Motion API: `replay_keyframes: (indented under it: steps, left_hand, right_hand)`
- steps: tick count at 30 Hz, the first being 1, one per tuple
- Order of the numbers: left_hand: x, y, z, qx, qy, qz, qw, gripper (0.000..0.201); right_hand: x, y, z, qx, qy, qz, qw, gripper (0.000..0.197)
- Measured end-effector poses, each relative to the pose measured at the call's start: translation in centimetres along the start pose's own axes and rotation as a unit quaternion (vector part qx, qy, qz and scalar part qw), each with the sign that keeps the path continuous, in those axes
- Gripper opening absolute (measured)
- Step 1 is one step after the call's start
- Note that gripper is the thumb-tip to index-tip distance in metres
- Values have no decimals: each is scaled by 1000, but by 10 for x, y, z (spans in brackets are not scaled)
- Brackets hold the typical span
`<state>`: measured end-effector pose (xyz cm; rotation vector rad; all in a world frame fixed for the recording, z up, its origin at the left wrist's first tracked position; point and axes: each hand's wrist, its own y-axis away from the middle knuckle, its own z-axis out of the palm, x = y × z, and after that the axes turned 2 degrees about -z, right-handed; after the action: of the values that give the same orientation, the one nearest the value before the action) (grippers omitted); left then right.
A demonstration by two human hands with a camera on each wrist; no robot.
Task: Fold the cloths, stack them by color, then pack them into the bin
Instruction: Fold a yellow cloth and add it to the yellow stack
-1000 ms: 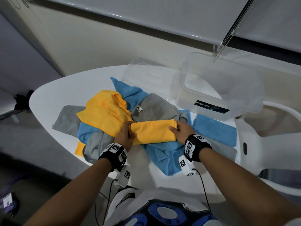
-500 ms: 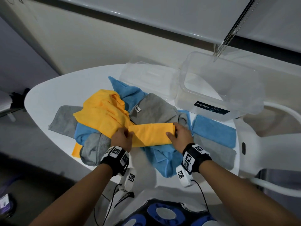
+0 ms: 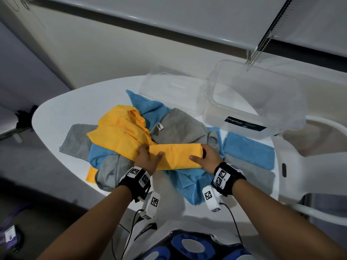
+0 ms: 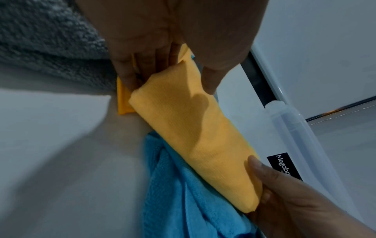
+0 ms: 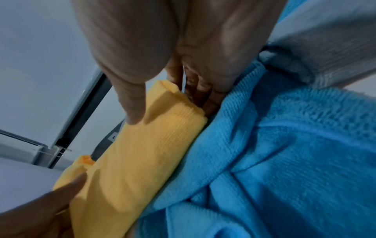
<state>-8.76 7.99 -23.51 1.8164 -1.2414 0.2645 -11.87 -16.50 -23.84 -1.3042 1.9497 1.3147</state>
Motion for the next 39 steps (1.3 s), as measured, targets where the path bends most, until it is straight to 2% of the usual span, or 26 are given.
replay_keyframes:
  steps: [4,11,15,17,21,24,28,32,35,38,39]
  left_hand:
    - [0,-1,3,-25,-66,7,997,61]
    - [-3,6,2,-56,-4,35,998,64]
    - [-5,3,-6,-41,18,22,999,73]
    - [-4,3,-10,-30,32,42,998,64]
    - [10,8,-13,-43,52,99,993,56]
    - [27,14,-7,-88,81,106,987,49]
    - [45,18,10,-170,92,132,972,48]
    - [62,28,34,-223,-37,231,946,73]
    - [73,42,65,-247,-78,269,928,63]
    - [84,60,98,-288,-129,292,903,73]
    - [87,63,108,-304,-151,302,891,69]
  right_hand:
    - [-1,1,7,-10,28,5,1000,58]
    - [0,12,13,-23,25,40,999,65]
    - [-6,22,12,19,-43,19,999,48]
    - [-5,26,11,34,-80,27,996,43]
    - [-1,32,10,60,-182,43,980,51]
    - [-4,44,4,130,-256,36,957,41]
    - [11,72,-15,247,-254,28,935,26]
    - [44,112,-39,322,-260,36,910,33]
    - [74,142,-51,372,-218,41,901,32]
    - [102,161,-60,412,-188,58,890,29]
    - [112,164,-63,418,-191,77,885,27]
